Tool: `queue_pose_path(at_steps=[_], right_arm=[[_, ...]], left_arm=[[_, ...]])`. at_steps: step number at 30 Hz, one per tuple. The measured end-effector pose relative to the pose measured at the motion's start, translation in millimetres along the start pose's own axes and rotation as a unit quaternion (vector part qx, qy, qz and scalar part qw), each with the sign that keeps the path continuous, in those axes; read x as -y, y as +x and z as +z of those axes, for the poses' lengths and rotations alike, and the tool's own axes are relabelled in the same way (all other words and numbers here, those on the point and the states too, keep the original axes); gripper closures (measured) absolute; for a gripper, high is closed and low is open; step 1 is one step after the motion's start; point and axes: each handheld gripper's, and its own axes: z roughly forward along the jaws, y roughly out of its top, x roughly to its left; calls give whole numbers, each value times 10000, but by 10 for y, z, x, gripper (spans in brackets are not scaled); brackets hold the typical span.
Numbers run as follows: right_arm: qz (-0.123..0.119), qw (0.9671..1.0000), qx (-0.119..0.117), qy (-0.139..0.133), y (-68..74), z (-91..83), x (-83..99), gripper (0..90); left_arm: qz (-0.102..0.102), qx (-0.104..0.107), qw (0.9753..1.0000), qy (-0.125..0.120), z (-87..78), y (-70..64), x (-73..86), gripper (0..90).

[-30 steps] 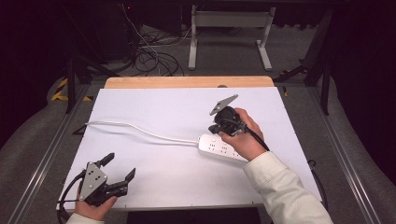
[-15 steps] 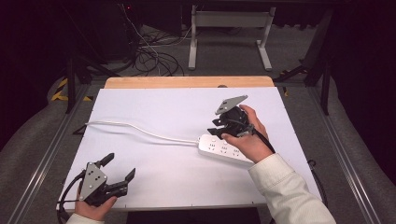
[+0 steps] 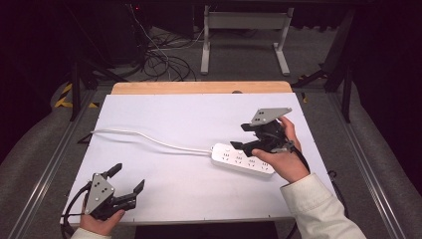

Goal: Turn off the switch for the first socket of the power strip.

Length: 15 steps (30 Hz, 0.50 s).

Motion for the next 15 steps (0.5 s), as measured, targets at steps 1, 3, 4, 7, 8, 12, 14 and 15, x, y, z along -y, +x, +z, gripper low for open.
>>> queue_pose_path(at_steps=[1, 3, 4, 7, 8, 12, 14, 15], right_arm=[[-3, 10000, 6, -58, 0, -31, 27, 306], [31, 9998, -10, -174, 0, -92, 84, 289], [52, 9997, -6, -229, 3, -123, 112, 282], [-60, 9995, 9, -294, 16, -215, 209, 272], [-52, 9994, -14, -335, 20, -240, 243, 263], [-14, 9987, -56, -515, 27, -320, 393, 229], [81, 9980, -39, -631, 25, -354, 473, 213], [123, 9975, -51, -694, 18, -366, 513, 208]], left_arm=[[1, 0, 10000, -2, 0, 0, -1, 164], [-6, 1, 10000, -8, 2, -2, 0, 164], [-9, 0, 10000, -7, 3, -2, 0, 164], [-24, 4, 10000, 1, 5, -5, 1, 164], [-28, 5, 10000, 1, 6, -5, 0, 164], [-36, 4, 10000, 0, 6, -6, 0, 164], [-28, 10, 10000, 6, 5, -8, -1, 164], [-25, 7, 10000, 4, 5, -10, -1, 164]])
